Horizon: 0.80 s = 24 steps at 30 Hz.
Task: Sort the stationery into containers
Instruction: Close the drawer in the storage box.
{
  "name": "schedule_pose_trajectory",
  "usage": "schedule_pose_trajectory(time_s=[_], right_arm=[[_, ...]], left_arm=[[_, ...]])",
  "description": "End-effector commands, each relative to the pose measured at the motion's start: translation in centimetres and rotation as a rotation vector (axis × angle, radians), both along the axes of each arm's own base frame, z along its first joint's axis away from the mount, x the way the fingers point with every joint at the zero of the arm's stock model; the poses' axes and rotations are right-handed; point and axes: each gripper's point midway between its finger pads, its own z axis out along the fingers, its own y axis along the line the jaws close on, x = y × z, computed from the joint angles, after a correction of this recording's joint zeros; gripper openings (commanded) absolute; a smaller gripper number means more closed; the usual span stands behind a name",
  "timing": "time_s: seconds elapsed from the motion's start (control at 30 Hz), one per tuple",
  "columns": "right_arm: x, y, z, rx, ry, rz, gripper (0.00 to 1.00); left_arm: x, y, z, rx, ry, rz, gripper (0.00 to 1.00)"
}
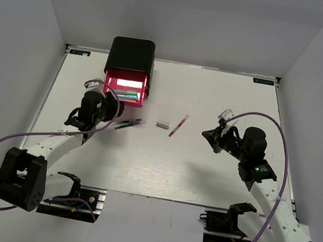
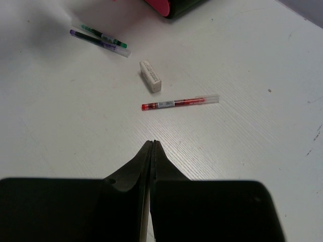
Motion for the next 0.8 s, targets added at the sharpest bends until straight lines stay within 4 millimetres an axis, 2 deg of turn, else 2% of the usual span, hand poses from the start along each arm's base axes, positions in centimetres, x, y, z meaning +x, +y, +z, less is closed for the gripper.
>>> schedule_pose_trajectory(time_s=[0.0, 0.07, 0.3, 0.43, 0.47, 0.53, 0.73, 0.77], right_arm=[[0.3, 0.2, 0.8, 0.020, -0.038, 0.010, 0.00], [0.3, 0.1, 0.7, 0.018, -0.034, 0.006, 0.00], [0.3, 0.1, 0.8, 0.019, -0.038, 0.008, 0.00], [0.3, 0.2, 0.7, 0.018, -0.035, 0.011, 0.00], [0.3, 0.2, 0.7, 0.018, -0.035, 0.010, 0.00], [0.3, 0.2, 0.7, 0.016, -0.035, 0.012, 0.00], [0.4, 0.1, 0.7, 0.015, -0.037, 0.006, 0.00], [0.3, 0.1, 0.8, 0.015, -0.040, 0.009, 0.00]], left_arm=[[1.6, -0.7, 2.2, -0.002, -0.072, -0.025, 0.59], [2.0, -0.7, 2.5, -0.004, -0.082, -0.025, 0.59], [2.6, -0.5, 1.4, -0.004, -0.048, 0.021, 0.56], [3.1, -0.5, 1.5, -0.011, -0.054, 0.036, 0.49], [3.1, -0.5, 1.5, -0.019, -0.053, 0.040, 0.43], [3.4, -0.6, 1.7, -0.020, -0.054, 0.040, 0.39], [4.4, -0.8, 3.8, -0.032, -0.100, 0.040, 0.32], [4.5, -0.8, 4.7, -0.037, -0.121, 0.039, 0.32]])
